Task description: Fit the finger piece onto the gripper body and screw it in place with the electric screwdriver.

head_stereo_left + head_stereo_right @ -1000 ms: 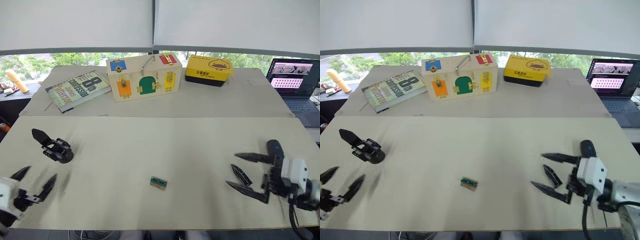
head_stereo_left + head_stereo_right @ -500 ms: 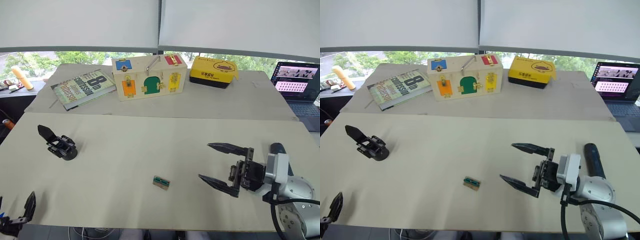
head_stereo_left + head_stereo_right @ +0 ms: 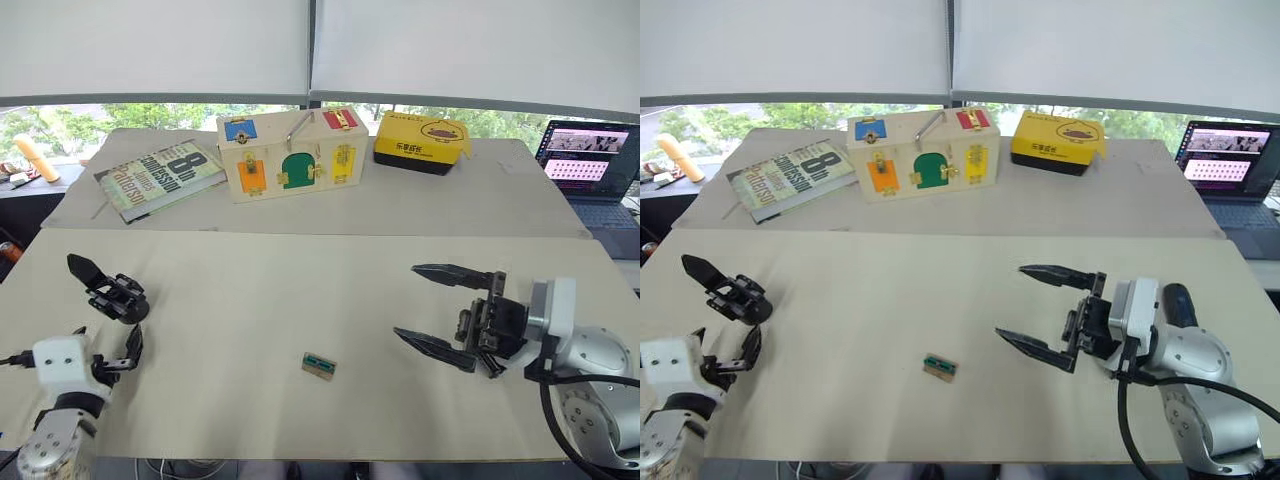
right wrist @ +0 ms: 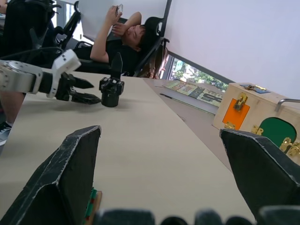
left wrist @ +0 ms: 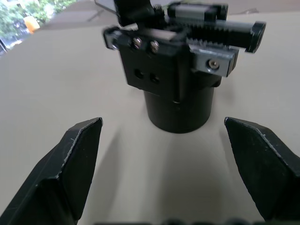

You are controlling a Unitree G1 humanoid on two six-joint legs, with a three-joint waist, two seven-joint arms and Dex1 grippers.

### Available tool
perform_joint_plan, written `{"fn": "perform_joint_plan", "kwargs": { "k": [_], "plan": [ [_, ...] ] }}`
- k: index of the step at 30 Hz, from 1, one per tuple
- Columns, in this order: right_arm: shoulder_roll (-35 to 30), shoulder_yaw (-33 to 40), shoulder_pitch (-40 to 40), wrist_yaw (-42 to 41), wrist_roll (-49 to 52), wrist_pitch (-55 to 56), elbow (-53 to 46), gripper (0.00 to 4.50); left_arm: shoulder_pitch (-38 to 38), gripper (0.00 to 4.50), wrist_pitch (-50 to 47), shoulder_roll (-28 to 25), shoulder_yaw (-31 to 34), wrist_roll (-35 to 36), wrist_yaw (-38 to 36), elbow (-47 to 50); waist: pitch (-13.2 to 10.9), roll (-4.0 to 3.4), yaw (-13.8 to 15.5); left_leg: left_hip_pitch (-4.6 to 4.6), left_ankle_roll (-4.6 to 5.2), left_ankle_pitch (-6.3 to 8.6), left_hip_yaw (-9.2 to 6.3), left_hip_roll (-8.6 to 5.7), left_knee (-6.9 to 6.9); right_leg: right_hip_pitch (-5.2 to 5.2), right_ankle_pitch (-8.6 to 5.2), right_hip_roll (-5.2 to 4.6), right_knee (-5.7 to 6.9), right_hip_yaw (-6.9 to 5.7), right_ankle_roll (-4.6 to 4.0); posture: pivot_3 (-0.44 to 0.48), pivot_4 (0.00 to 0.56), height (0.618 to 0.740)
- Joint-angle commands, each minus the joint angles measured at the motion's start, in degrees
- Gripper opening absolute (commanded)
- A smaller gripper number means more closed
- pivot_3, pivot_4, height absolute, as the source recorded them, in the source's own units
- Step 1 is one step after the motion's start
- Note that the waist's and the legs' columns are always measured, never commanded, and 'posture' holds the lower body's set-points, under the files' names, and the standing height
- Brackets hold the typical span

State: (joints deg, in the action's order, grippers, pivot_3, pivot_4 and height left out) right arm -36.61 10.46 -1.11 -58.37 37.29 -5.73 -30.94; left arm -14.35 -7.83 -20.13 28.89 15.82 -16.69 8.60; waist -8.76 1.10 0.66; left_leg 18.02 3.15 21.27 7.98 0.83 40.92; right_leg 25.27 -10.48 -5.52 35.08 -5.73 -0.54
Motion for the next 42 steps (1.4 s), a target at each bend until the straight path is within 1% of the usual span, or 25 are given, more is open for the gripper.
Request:
{"fn": "perform_joint_plan", "kwargs": {
  "k": [1, 6, 13, 16, 18, 19, 21, 24, 26, 29, 33, 36, 39, 42],
  "plan": [
    [0.2, 0.6, -0.6, 0.5, -0.1, 1.2, -1.4, 4.50, 2.5, 4.41, 0.5, -1.0, -0.6, -0.3, 0.1, -3.4, 0.0, -0.02, 0.0, 0.00, -0.01, 0.00, 0.01, 0.00, 0.00, 0.00, 0.00, 0.01, 0.00, 0.00, 0.00, 0.000, 0.150, 0.740],
    [0.6, 1.5, -2.2, 0.2, -1.5, 3.2, -0.8, 4.50, 6.7, 4.41, 1.8, -1.9, -2.2, -0.1, -2.0, -7.9, 0.1, -0.28, 0.3, -0.10, -0.11, -0.06, 0.02, 0.00, 0.00, -0.08, 0.00, -0.01, 0.04, 0.03, 0.00, 0.000, 0.150, 0.740],
    [1.0, 2.0, -5.1, -0.2, -3.1, 6.5, 0.3, 4.50, 10.5, 4.41, 4.6, -3.2, -4.5, -1.7, -3.3, -13.4, 0.2, -0.37, 0.4, -0.17, -0.32, -0.14, 0.03, 0.00, -0.01, -0.10, 0.06, -0.01, 0.15, 0.09, -0.13, 0.000, 0.150, 0.740],
    [1.5, 2.2, -7.0, -0.1, -3.7, 8.0, 0.3, 4.50, 11.5, 3.58, 5.7, -3.3, -4.5, -1.0, -4.2, -15.6, 0.3, -0.47, 0.6, -0.20, -0.32, -0.15, 0.03, 0.00, -0.02, -0.12, 0.07, -0.02, 0.16, 0.10, -0.15, 0.000, 0.150, 0.740],
    [1.7, 2.5, -8.6, -0.5, -4.1, 9.1, 0.3, 4.50, 11.9, 2.65, 6.9, -3.6, -4.6, -0.8, -5.2, -16.7, 0.3, -0.55, 0.7, -0.22, -0.33, -0.15, 0.03, 0.01, -0.03, -0.12, 0.07, -0.03, 0.20, 0.10, -0.15, 0.000, 0.150, 0.740],
    [1.7, 2.8, -9.3, -0.6, -4.2, 9.6, 0.4, 4.50, 12.2, 2.28, 7.8, -3.6, -4.5, -0.4, -5.8, -17.2, 0.3, -0.57, 0.7, -0.23, -0.33, -0.15, 0.03, 0.01, -0.03, -0.12, 0.07, -0.04, 0.21, 0.10, -0.15, 0.000, 0.150, 0.740],
    [1.7, 3.5, -10.9, -0.8, -4.4, 10.6, 0.6, 4.50, 12.9, 2.29, 10.7, -3.7, -4.0, 1.3, -8.6, -18.0, 0.3, -0.61, 0.7, -0.24, -0.33, -0.15, 0.03, 0.01, -0.04, -0.12, 0.07, -0.08, 0.22, 0.10, -0.15, 0.000, 0.150, 0.740],
    [1.5, 4.9, -13.7, -1.5, -4.4, 12.2, 0.6, 4.50, 14.3, 2.29, 14.3, -4.6, -3.9, 5.4, -15.8, -17.2, 0.3, -0.58, 0.8, -0.20, -0.33, -0.14, 0.02, 0.01, -0.03, -0.10, 0.08, -0.12, 0.22, 0.08, -0.16, 0.000, 0.150, 0.740],
    [1.4, 6.2, -16.1, -2.2, -4.1, 13.3, 0.5, 4.50, 15.7, 2.29, 14.0, -6.5, -5.6, 7.4, -21.7, -15.4, 0.2, -0.46, 0.9, -0.12, -0.32, -0.15, 0.00, 0.01, -0.02, -0.06, 0.09, -0.13, 0.17, 0.05, -0.15, 0.000, 0.150, 0.740],
    [1.4, 8.1, -20.1, -3.9, -4.0, 15.2, 0.9, 4.50, 19.2, 2.29, 12.1, -9.7, -9.6, 9.0, -29.7, -13.5, 0.2, -0.21, 1.1, 0.12, -0.30, -0.16, -0.09, 0.02, 0.04, 0.04, 0.10, -0.04, 0.10, -0.12, -0.14, 0.000, 0.150, 0.740],
    [1.7, 9.4, -23.9, -5.0, -4.1, 16.9, 1.4, 4.50, 25.8, 2.29, 10.2, -12.0, -16.3, 9.9, -39.7, -13.8, 0.2, -0.20, 0.7, 0.17, -0.27, -0.18, -0.12, 0.01, 0.06, 0.00, 0.11, 0.05, -0.01, -0.18, -0.13, 0.000, 0.150, 0.740],
    [2.1, 9.1, -25.2, -4.6, -4.2, 17.0, 0.6, 4.50, 29.5, 2.29, 11.4, -12.1, -21.5, 8.2, -45.9, -15.7, 0.2, -0.24, -0.2, 0.11, -0.27, -0.17, -0.05, 0.00, 0.01, -0.03, 0.08, 0.16, -0.05, -0.12, -0.09, 0.000, 0.150, 0.740],
    [2.6, 9.0, -25.8, -3.1, -4.7, 16.8, -0.9, 4.50, 32.4, 2.29, 11.5, -10.9, -25.9, 7.7, -49.9, -16.1, 0.2, -0.24, -1.2, 0.04, -0.32, -0.16, 0.01, 0.02, -0.07, -0.03, 0.05, 0.33, -0.05, -0.01, -0.12, 0.000, 0.150, 0.740],
    [2.7, 9.0, -27.0, -2.0, -4.8, 16.2, -2.5, 4.50, 34.1, 2.29, 13.5, -10.6, -29.7, 5.9, -53.9, -17.7, 0.2, -0.24, -1.5, 0.01, -0.43, -0.21, 0.01, 0.05, -0.08, -0.02, 0.01, 0.40, 0.00, -0.01, -0.17, 0.000, 0.150, 0.740]
  ]
}}
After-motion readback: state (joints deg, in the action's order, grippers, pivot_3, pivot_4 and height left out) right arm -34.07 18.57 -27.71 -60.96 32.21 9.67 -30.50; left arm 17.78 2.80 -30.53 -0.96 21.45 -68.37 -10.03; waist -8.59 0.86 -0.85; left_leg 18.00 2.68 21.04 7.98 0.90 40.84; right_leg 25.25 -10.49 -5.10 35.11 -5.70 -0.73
